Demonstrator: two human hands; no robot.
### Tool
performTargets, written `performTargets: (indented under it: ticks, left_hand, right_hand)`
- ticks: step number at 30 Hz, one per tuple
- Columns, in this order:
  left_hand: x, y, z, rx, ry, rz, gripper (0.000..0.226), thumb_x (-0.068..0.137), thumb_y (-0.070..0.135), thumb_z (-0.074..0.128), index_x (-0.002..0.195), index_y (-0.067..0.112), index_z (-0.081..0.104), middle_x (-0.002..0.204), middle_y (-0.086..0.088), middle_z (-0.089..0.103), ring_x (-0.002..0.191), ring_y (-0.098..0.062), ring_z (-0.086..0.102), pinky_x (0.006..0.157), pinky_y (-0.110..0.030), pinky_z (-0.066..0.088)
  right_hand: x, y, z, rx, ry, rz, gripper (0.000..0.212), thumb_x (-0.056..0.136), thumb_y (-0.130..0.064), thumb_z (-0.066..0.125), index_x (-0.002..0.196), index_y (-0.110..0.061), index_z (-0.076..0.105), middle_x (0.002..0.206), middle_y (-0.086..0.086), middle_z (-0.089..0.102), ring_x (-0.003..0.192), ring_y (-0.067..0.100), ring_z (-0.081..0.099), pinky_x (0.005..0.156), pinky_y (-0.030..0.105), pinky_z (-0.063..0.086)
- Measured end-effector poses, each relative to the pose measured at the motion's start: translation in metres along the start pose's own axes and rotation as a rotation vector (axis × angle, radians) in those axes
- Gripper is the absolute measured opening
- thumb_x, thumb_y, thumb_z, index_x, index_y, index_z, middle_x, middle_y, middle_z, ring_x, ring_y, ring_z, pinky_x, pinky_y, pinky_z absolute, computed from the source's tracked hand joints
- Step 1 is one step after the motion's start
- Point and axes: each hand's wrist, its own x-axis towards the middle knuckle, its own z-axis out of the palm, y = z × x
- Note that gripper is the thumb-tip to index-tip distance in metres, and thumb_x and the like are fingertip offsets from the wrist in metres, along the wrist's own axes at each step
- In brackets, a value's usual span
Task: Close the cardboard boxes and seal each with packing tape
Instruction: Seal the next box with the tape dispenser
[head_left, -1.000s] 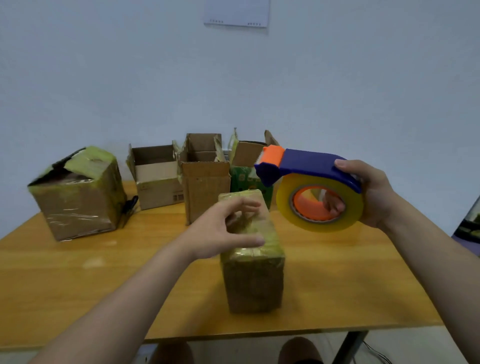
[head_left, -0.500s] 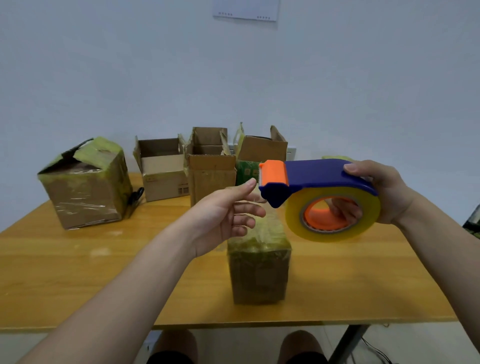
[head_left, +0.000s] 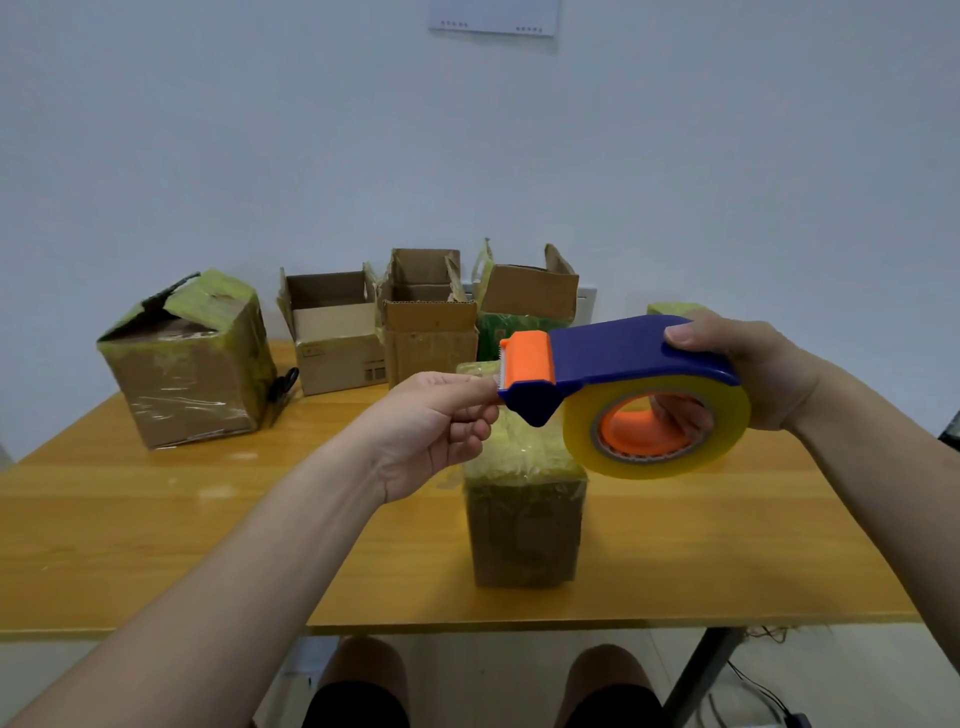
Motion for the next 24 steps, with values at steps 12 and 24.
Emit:
performTargets:
  ticks: [12, 24]
  left_hand:
    - [-0.019, -0.009, -0.001, 0.203, 0.111, 0.093, 0.021, 0.098, 0.017, 0.069, 0.078, 0.01, 0.069, 0.062, 0.0, 0.056, 0.055, -0.008, 0.049, 0.056, -0.02, 0.047]
    - [-0.028, -0.017, -0.015, 0.511, 0.179, 0.077, 0.019, 0.091, 0.03, 0.076, 0.078, 0.017, 0.08, 0.078, -0.003, 0.075, 0.066, -0.012, 0.067, 0.059, -0.023, 0.053]
  right_hand:
    - [-0.009, -0.019, 0.01, -0.092, -0.155, 0.167, 0.047, 0.053, -0.067, 0.085, 0.072, -0.024, 0.08, 0.057, 0.001, 0.068, 0.046, 0.015, 0.062, 0.054, 0.028, 0.052]
    - [-0.016, -0.025, 0.011, -0.182, -0.028, 0.316, 0.033, 0.068, -0.05, 0.078, 0.072, -0.016, 0.08, 0.058, 0.008, 0.068, 0.043, 0.016, 0.061, 0.044, 0.025, 0.051]
